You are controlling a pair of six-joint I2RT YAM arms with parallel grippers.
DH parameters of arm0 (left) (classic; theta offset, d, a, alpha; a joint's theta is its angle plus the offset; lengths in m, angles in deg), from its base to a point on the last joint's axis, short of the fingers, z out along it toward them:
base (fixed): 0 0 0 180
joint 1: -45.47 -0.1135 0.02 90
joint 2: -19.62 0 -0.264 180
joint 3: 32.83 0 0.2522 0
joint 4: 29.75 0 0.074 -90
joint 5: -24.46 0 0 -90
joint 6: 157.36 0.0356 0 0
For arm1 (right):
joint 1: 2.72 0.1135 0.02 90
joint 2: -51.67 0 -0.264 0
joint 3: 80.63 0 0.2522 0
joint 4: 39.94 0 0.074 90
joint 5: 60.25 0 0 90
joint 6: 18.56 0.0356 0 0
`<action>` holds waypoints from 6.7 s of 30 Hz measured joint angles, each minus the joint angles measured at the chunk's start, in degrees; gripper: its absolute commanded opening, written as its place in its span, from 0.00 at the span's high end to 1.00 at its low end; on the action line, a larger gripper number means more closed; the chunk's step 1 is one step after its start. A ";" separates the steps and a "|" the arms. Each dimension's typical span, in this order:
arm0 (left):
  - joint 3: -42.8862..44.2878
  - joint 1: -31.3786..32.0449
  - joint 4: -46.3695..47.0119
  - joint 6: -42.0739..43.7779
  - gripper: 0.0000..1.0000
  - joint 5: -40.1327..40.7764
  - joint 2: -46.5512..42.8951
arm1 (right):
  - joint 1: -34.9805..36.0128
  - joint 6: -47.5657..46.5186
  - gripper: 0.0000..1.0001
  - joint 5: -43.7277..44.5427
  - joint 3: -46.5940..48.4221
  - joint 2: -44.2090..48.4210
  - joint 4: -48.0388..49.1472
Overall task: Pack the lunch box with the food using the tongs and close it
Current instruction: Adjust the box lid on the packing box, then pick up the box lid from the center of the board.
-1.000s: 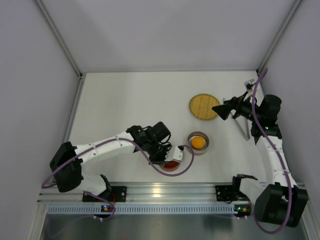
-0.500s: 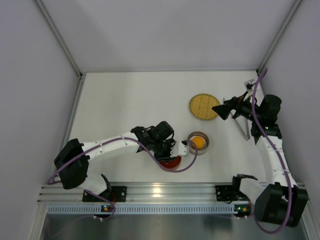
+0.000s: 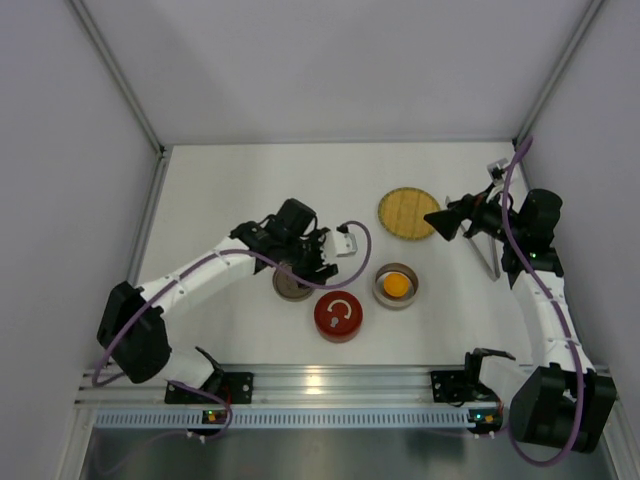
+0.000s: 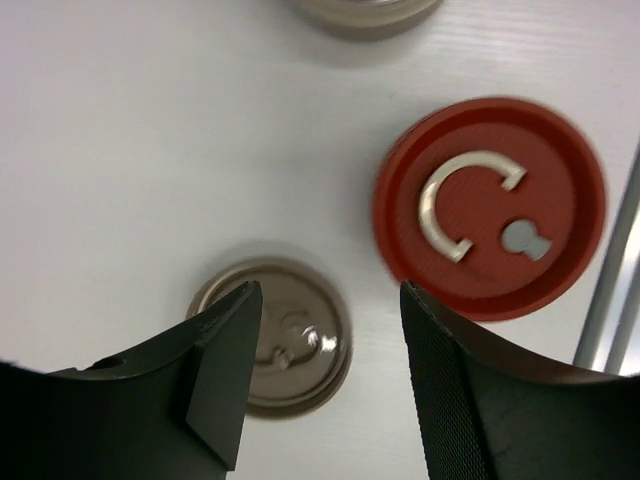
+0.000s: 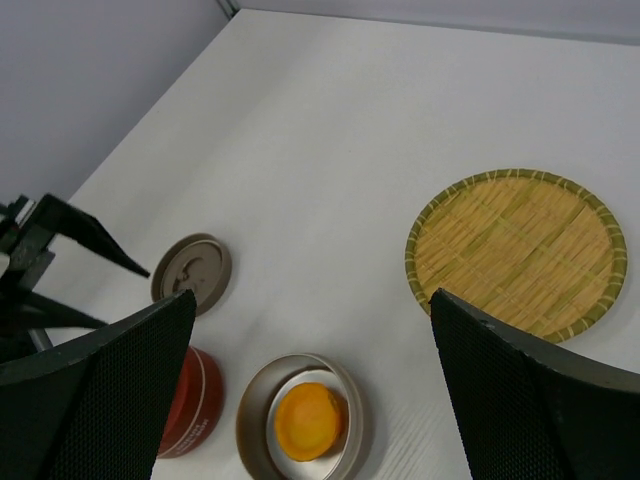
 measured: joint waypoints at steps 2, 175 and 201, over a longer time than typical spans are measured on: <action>0.17 -4.79 -1.38 2.16 0.38 -0.22 -0.94 | 0.00 -0.44 0.01 0.02 0.00 0.00 -0.50; 7.93 -16.96 22.36 -59.78 0.17 -18.71 -4.11 | 25.55 44.46 1.00 17.40 -1.22 -13.51 33.29; 15.23 -13.27 23.23 -60.72 0.14 -15.23 1.86 | 27.89 44.89 1.00 17.79 -4.20 -13.62 40.98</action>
